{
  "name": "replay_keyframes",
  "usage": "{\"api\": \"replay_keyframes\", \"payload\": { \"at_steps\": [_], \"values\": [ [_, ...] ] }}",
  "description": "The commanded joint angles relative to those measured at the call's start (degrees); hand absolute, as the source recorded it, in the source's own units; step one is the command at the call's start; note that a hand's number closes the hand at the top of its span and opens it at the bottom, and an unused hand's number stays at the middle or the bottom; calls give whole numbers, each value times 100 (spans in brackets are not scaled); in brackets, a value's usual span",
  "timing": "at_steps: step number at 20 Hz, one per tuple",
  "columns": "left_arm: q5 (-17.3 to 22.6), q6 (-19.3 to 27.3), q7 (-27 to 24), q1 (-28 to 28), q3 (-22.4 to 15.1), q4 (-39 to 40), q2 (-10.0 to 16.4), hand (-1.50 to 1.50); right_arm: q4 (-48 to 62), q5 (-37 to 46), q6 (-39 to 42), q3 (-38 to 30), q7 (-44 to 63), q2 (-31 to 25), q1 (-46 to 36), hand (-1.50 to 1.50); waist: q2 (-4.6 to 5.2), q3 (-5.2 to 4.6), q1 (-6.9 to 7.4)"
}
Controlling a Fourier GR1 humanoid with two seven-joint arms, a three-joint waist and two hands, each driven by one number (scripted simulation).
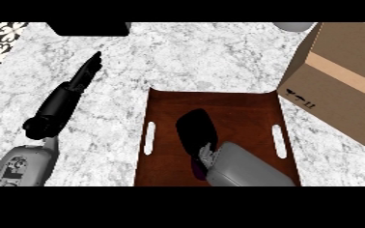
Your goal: Pick the eggplant from the tray and place it in the cardboard box
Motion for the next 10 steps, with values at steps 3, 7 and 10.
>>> {"api": "replay_keyframes", "payload": {
  "at_steps": [3, 7, 10],
  "values": [
    [-80, 9, 539, -168, 17, -292, -170, 0, 69, 686, -377, 7, -520, 121, -35, 150, 41, 22, 1],
    [-60, -40, 120, 34, 186, -99, -23, 0, -1216, 504, -1250, -25, -1494, -897, 753, 150, 21, 28, -109],
    [-156, 80, 108, -3, 125, 104, -151, 0, -1572, -90, -1857, -750, -2779, -1530, 850, 150, 53, 38, -196]
  ]
}}
